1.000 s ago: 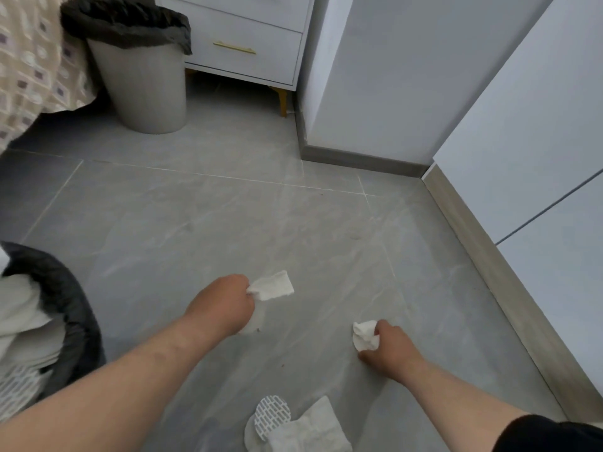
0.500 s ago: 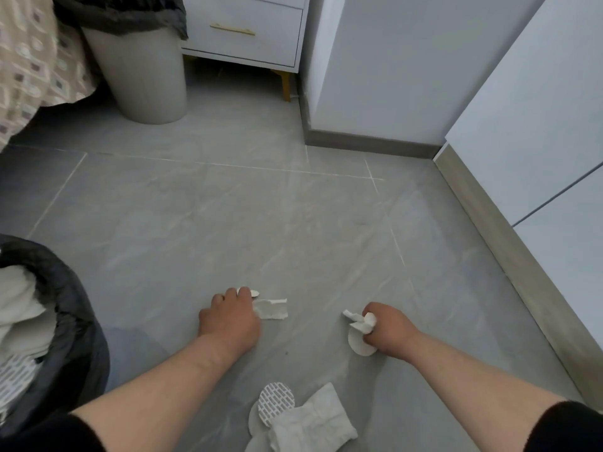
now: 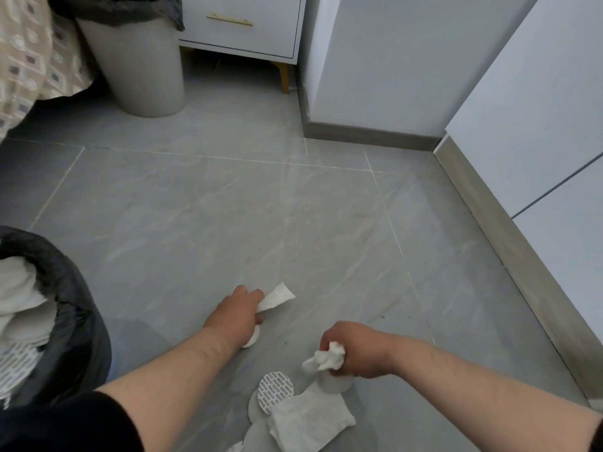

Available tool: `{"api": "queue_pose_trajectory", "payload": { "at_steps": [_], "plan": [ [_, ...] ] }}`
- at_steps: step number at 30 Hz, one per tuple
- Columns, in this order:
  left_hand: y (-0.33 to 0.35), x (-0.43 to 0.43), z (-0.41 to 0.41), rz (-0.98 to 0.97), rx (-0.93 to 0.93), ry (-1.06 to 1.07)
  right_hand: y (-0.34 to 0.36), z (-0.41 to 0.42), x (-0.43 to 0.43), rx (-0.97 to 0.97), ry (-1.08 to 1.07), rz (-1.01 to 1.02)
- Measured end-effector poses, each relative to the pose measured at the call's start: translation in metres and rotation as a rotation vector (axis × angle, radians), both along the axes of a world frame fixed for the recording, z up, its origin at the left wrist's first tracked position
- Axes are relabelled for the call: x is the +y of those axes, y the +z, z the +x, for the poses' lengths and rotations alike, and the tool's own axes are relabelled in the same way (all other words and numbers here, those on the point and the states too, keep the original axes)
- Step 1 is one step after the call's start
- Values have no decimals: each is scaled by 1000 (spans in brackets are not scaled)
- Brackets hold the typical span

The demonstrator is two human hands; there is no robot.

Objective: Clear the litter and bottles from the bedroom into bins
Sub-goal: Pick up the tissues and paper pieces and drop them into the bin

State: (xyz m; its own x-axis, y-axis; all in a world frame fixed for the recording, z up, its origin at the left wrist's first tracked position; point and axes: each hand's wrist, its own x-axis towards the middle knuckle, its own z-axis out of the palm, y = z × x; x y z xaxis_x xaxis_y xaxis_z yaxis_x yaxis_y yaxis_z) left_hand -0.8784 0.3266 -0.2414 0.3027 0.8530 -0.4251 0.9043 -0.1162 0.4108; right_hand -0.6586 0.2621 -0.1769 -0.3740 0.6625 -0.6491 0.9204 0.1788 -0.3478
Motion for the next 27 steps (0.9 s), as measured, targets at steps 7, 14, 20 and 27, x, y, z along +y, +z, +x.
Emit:
{"api": "queue_pose_trajectory", "payload": {
  "at_steps": [7,14,20,27],
  "plan": [
    [20,-3,-6,13,-111,48,-21,-22,-43,-60,108,-13],
    [60,11,1,184,-246,21,-29,-27,-62,-166,252,90],
    [110,13,-5,219,-329,60,-8,-40,-48,-165,101,-27],
    [221,32,-44,330,-425,100,83,-65,25,-6,-70,143]
  ]
}}
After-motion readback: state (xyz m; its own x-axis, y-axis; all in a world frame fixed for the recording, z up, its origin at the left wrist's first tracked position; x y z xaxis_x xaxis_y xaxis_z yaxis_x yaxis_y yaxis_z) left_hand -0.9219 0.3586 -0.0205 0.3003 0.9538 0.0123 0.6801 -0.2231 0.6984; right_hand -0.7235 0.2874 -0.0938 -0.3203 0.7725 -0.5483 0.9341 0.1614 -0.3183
